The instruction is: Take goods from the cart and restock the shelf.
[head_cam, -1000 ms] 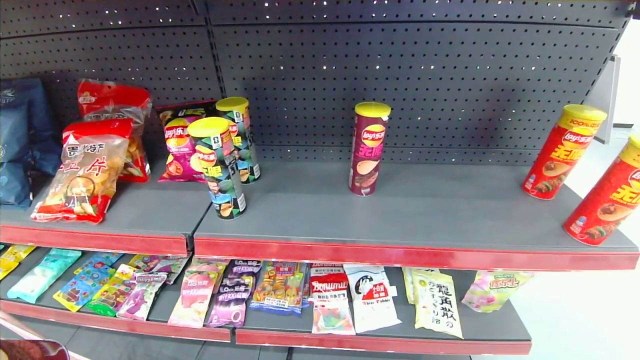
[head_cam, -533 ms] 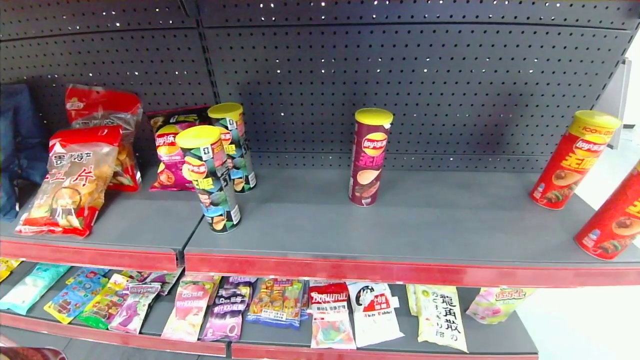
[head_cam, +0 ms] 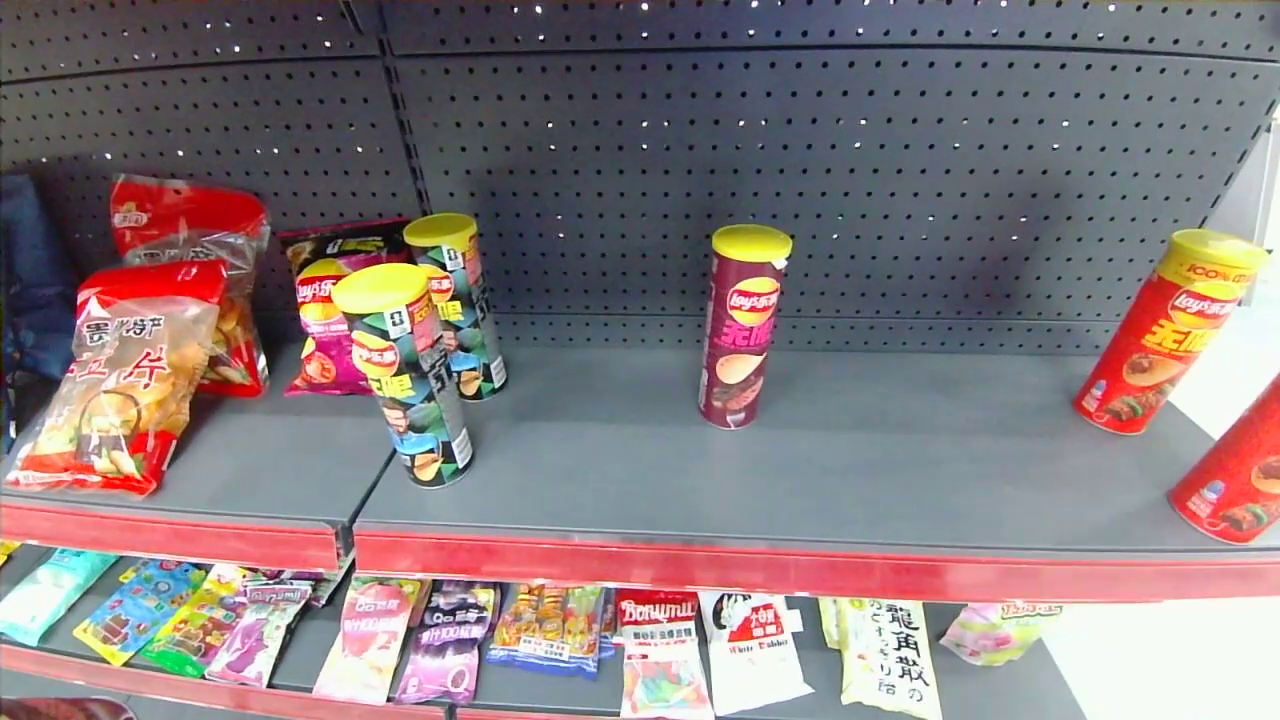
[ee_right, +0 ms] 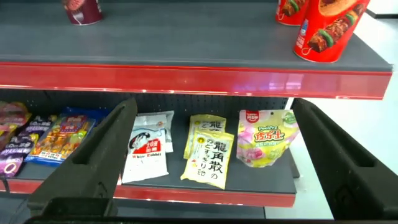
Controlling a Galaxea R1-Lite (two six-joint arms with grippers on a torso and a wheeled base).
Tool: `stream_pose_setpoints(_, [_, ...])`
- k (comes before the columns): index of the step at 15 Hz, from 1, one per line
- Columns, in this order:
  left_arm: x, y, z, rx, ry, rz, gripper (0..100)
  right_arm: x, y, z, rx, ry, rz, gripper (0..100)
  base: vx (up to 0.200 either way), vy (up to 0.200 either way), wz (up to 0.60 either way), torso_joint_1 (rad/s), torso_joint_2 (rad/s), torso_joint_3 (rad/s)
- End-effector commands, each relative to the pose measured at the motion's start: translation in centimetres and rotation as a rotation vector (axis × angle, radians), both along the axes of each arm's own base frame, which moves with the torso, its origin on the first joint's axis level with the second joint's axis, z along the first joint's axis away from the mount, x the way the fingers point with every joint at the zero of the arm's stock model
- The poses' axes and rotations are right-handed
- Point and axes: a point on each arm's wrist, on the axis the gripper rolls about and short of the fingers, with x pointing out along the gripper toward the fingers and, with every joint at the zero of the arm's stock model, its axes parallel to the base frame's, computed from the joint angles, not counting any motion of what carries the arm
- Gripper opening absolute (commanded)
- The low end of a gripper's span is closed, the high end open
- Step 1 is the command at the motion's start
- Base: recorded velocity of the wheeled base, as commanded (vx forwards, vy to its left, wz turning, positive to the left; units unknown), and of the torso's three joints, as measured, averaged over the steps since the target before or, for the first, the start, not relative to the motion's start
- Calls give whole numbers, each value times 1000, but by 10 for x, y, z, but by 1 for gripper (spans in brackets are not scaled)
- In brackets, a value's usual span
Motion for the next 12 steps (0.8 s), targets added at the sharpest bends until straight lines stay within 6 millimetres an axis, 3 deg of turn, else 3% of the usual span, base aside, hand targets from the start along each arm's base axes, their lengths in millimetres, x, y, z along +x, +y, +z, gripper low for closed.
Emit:
stream_pose_setpoints(1, [-4,1,-5,-4,-19,0,0,-4,1,24,-19,-57,36,100,0,0,0,0,0,0])
stream_pose_setpoints(2, [-7,1,-7,-5,-31,0,0,5,1,83,-9,-40,84,100,0,0,0,0,0,0])
stream_pose_setpoints(3, [-7,1,-10,-8,-20,-1,0,19,3,118,15,-22,135,100,0,0,0,0,0,0])
stream_pose_setpoints(4, [-7,1,-10,-8,-20,1,0,25,4,130,0,-14,207,100,0,0,0,0,0,0])
stream_pose_setpoints(5, [-5,1,-10,-6,-11,7,0,40,9,130,-156,30,409,100,0,0,0,0,0,0])
stream_pose_setpoints(6, [-6,1,-10,-8,-12,13,0,62,12,131,-213,100,435,100,0,0,0,0,0,0])
stream_pose_setpoints(9, [-7,2,-4,-20,-23,86,0,141,37,155,-200,180,565,100,0,0,0,0,0,0])
stream_pose_setpoints(12, [-6,3,-1,-45,-23,111,0,220,70,147,-154,130,612,100,0,0,0,0,0,0])
